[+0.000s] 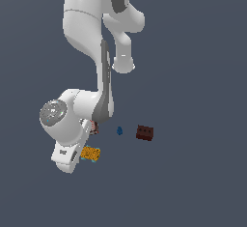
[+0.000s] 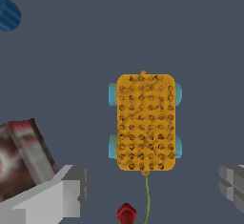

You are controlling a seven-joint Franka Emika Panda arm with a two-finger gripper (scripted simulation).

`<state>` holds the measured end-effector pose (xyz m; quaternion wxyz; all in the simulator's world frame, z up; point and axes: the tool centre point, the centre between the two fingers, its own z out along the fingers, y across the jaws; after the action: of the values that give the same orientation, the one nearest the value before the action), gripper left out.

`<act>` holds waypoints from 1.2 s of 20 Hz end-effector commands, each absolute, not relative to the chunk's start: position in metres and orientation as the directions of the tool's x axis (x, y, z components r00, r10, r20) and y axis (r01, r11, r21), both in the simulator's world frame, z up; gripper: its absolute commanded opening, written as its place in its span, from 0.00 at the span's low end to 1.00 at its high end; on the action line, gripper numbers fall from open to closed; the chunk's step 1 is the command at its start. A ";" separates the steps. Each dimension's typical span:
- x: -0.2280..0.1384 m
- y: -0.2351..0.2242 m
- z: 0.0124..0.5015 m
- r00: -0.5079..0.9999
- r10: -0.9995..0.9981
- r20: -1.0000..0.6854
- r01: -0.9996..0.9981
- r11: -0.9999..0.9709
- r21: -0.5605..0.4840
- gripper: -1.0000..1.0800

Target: Pick up a designated object from a clutter of objects.

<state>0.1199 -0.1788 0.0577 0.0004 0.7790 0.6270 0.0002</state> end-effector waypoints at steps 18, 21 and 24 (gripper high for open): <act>0.120 -0.179 0.015 0.211 0.978 0.000 0.978 -0.211 0.000 0.00; 0.120 -0.179 0.015 0.211 0.978 0.000 0.978 -0.211 0.000 0.00; 0.120 -0.179 0.015 0.210 0.978 0.000 0.978 -0.210 -0.001 0.00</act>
<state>0.1195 -0.1788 0.0150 -0.0003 0.7780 0.6283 -0.0003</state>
